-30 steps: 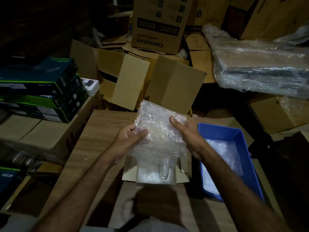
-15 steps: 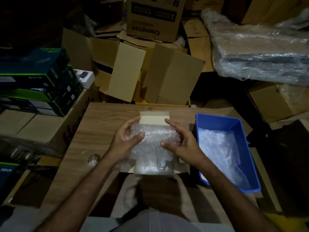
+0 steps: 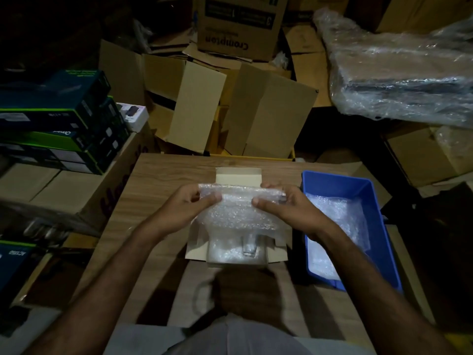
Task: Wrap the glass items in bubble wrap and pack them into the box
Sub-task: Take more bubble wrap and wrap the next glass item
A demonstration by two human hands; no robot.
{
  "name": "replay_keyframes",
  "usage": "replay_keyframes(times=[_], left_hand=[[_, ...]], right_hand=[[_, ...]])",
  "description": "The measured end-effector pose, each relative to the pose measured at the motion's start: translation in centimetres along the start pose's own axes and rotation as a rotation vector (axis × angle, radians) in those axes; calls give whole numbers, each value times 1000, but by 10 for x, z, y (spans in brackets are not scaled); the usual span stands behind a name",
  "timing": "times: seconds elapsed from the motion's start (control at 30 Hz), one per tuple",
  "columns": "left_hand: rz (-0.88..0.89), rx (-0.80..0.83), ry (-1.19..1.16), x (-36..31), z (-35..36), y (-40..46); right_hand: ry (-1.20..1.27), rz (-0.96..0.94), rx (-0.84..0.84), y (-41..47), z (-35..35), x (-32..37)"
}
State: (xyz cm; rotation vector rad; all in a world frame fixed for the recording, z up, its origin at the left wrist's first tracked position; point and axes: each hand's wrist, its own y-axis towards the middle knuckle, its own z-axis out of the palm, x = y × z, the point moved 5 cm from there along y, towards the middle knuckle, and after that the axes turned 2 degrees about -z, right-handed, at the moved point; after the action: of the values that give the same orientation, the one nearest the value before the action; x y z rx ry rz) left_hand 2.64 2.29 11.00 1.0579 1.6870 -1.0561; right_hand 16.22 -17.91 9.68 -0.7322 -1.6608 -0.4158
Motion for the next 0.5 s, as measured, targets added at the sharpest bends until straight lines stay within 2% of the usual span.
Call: replay_keyframes(times=[0.07,0.17,0.3,0.37,0.43,0.5], left_hand=[[-62,30,-169,5,10,-1],[-98,24,-282,14,21,-2],[-77,-168,-291,23,21,-5],[4,-199,-273,26,23,-7],[65,-219,-154,29,21,-6],[51,-199,-82,28,20,-7]], right_hand=[[118,10,34,-1,5,0],[239,58,-43,-1,13,-7],[324,77,-109,-9,16,-21],[282,11,-125,-15,15,-20],[212,-65,-115,-19,16,-18],[189,-107,-53,-18,16,-19]])
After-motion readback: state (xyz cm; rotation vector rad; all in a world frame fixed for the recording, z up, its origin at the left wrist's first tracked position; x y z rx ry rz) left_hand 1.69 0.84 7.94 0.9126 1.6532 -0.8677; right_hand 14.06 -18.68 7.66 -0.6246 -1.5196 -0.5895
